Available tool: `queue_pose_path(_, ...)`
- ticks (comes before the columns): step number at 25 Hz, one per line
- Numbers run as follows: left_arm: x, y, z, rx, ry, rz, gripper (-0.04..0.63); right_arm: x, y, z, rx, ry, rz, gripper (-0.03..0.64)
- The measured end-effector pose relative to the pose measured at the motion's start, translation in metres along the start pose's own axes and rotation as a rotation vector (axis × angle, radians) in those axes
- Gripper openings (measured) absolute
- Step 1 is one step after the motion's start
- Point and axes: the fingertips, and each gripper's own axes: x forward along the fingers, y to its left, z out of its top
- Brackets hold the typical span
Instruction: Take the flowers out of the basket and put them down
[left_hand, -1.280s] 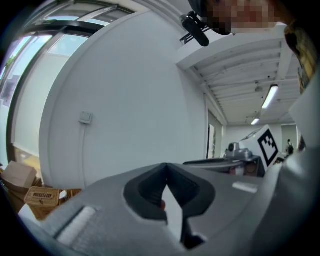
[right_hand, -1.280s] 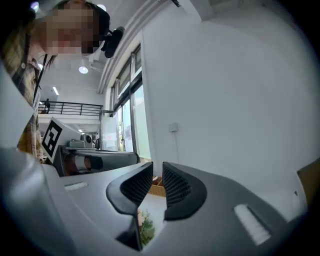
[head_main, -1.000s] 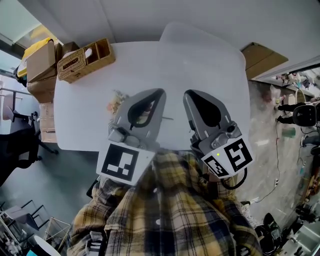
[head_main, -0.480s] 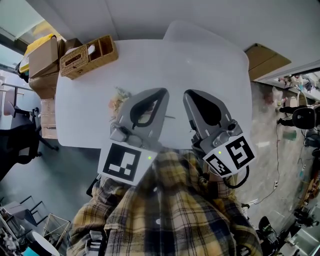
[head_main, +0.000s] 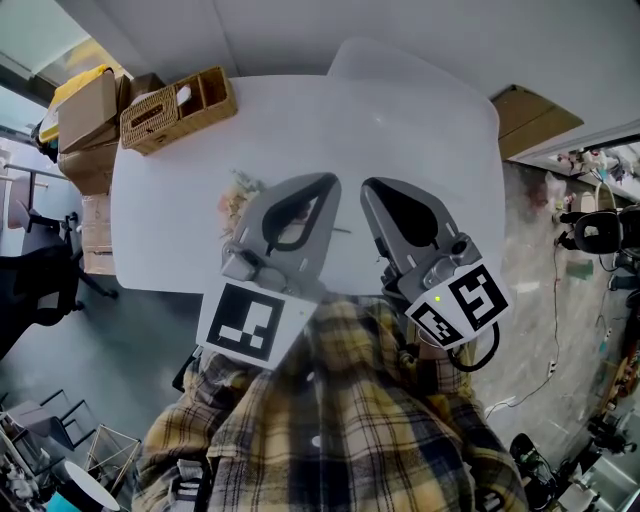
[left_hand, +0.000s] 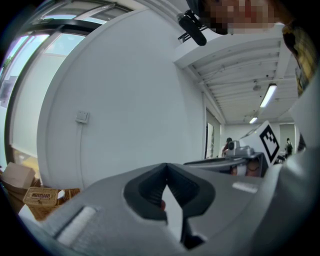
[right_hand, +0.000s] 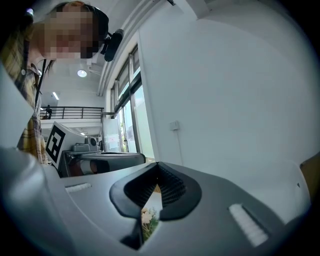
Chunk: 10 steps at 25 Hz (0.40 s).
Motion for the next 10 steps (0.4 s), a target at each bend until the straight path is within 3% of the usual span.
queue_pose_path(10, -0.0004, 0.0023, 0.0012, -0.008, -0.007, 0.007, 0.0, 0.0013, 0.0036, -0.0024, 0.013, 0.003, 0.007, 0.003)
